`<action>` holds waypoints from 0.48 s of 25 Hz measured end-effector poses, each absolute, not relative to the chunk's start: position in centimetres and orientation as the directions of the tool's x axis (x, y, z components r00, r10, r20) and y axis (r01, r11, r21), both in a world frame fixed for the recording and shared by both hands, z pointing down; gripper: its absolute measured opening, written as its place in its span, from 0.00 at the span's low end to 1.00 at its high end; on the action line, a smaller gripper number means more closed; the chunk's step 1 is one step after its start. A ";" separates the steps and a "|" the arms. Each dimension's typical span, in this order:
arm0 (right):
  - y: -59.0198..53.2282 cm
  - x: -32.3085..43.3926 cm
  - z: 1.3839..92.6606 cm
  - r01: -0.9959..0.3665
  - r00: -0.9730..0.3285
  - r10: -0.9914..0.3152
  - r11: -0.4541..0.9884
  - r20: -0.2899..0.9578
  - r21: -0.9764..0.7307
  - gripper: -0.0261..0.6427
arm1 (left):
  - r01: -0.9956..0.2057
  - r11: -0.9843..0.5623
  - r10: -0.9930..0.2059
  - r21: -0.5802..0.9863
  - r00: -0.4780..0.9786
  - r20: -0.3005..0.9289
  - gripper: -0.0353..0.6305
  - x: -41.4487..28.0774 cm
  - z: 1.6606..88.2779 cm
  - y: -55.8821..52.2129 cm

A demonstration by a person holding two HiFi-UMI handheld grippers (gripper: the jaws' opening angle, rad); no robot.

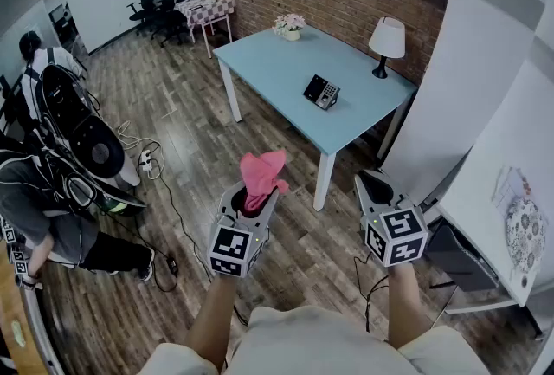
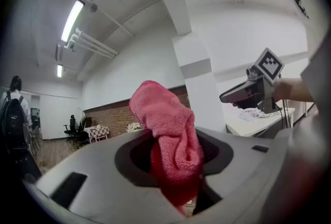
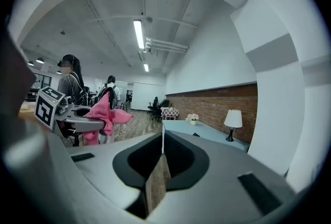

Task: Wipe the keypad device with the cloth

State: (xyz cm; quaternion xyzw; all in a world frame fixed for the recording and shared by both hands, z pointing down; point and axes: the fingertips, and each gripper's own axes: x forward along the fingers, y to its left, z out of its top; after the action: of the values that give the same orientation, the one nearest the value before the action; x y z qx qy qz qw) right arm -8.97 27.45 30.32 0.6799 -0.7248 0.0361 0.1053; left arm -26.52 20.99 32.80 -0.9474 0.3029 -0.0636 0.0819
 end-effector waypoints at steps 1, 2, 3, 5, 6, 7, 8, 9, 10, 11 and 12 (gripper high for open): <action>27.5 -9.1 30.3 -0.993 -0.057 -0.978 0.077 0.203 0.094 0.09 | -0.563 -0.803 -0.584 -0.195 0.808 0.071 0.34 -26.5 32.8 21.1; 27.6 -9.2 30.2 -0.992 -0.060 -0.977 0.081 0.203 0.097 0.09 | -0.563 -0.803 -0.584 -0.195 0.808 0.073 0.34 -26.5 32.8 21.3; 27.7 -9.3 30.2 -0.991 -0.062 -0.977 0.084 0.204 0.101 0.09 | -0.561 -0.804 -0.583 -0.195 0.809 0.075 0.34 -26.4 32.9 21.4; 27.9 -9.2 30.2 -0.990 -0.062 -0.977 0.086 0.205 0.108 0.09 | -0.556 -0.808 -0.578 -0.196 0.812 0.081 0.34 -26.1 33.0 21.8; 28.1 -9.1 30.1 -0.990 -0.062 -0.978 0.085 0.202 0.109 0.09 | -0.553 -0.809 -0.576 -0.197 0.813 0.083 0.34 -25.9 32.9 22.0; 28.3 -8.9 29.9 -0.991 -0.062 -0.979 0.084 0.192 0.107 0.09 | -0.552 -0.810 -0.575 -0.198 0.814 0.082 0.34 -25.7 32.8 22.2; 28.6 -8.8 29.6 -0.991 -0.066 -0.982 0.085 0.178 0.105 0.07 | -0.550 -0.811 -0.573 -0.199 0.815 0.081 0.34 -25.5 32.6 22.4; 28.9 -8.8 29.4 -0.990 -0.073 -0.984 0.091 0.164 0.106 0.07 | -0.550 -0.811 -0.572 -0.200 0.816 0.079 0.34 -25.4 32.4 22.6; 29.1 -8.9 29.2 -0.988 -0.082 -0.984 0.100 0.156 0.114 0.07 | -0.549 -0.812 -0.572 -0.200 0.817 0.077 0.34 -25.3 32.3 22.9; 29.3 -9.0 29.2 -0.985 -0.090 -0.984 0.111 0.155 0.130 0.07 | -0.548 -0.812 -0.571 -0.200 0.818 0.077 0.34 -25.1 32.2 23.0; 29.4 -9.1 29.3 -0.981 -0.094 -0.983 0.119 0.161 0.154 0.07 | -0.547 -0.813 -0.570 -0.200 0.818 0.078 0.34 -25.0 32.1 23.2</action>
State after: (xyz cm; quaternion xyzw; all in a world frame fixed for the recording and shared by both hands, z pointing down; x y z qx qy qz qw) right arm -9.13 29.35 29.28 0.6637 -0.7395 -0.0037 0.1121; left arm -24.96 23.18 32.10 -0.9497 0.2939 -0.0673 0.0846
